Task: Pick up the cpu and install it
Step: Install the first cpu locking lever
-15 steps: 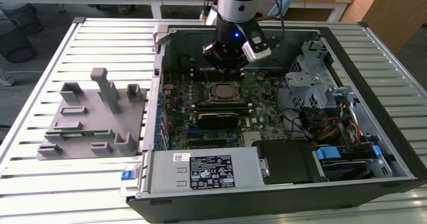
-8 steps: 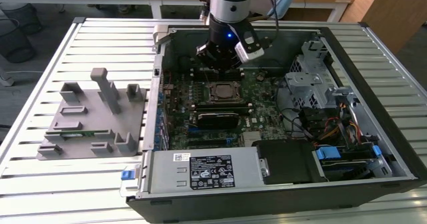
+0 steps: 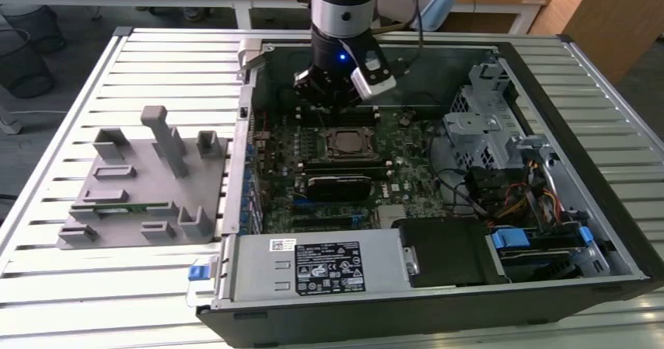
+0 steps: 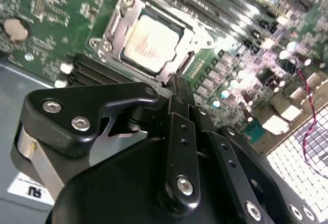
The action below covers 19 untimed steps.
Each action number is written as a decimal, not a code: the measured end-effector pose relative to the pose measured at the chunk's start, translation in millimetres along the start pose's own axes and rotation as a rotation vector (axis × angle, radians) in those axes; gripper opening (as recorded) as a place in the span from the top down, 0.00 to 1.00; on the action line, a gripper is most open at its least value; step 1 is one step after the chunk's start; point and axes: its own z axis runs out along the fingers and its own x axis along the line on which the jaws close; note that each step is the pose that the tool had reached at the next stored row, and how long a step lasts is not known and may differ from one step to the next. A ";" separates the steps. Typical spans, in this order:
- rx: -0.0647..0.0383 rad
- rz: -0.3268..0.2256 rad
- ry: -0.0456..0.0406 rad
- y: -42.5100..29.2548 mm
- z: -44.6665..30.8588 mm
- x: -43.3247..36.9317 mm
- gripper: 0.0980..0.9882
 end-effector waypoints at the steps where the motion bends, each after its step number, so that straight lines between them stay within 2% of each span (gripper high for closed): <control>1: -0.005 0.000 -0.0009 0.0 0.2 1.5 0.99; 4: -0.007 0.000 -0.0048 0.0 0.4 6.3 0.99; 14: -0.007 -0.001 -0.0139 0.0 0.3 36.3 0.99; 19: -0.007 -0.001 -0.0152 2.7 0.4 40.5 0.99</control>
